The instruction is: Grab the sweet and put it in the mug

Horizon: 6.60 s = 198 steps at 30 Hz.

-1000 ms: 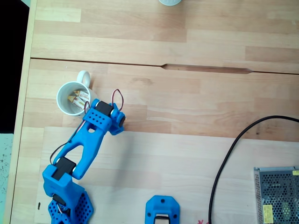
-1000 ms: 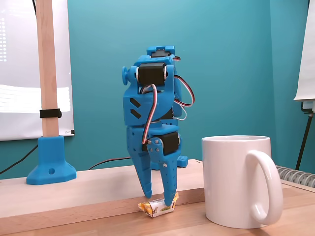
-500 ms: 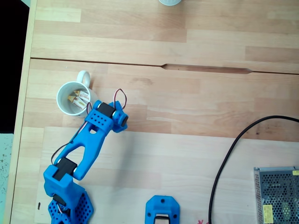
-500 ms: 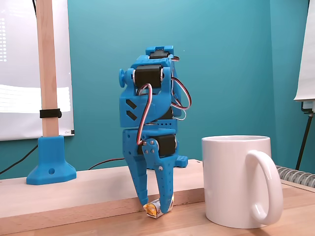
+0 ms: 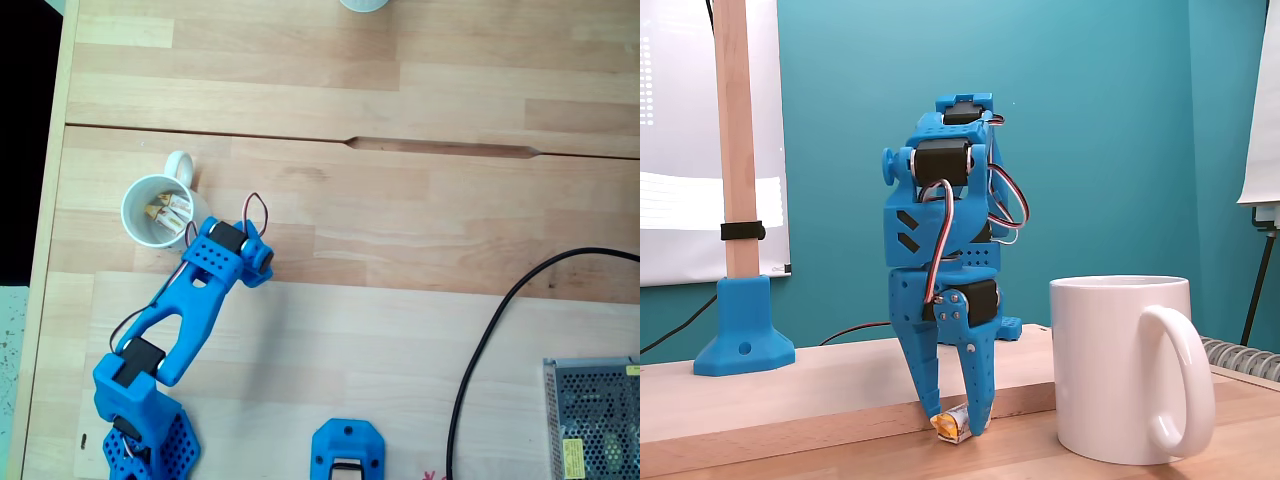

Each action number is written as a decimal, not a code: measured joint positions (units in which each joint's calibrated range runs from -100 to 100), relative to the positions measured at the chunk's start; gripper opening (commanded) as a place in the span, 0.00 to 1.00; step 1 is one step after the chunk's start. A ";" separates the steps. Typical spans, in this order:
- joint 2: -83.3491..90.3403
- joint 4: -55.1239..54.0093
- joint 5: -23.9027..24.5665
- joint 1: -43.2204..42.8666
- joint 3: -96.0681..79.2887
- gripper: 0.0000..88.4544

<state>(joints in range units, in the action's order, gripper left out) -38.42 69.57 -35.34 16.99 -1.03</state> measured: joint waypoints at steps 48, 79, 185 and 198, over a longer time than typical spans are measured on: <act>0.00 0.00 -0.39 0.07 -0.54 0.03; 12.08 0.00 -0.10 0.22 -0.54 0.03; 34.70 5.37 8.84 -18.09 -8.70 0.04; 34.70 5.21 8.60 -19.50 -8.87 0.04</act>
<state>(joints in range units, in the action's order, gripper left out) -3.72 74.78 -26.74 -2.51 -9.91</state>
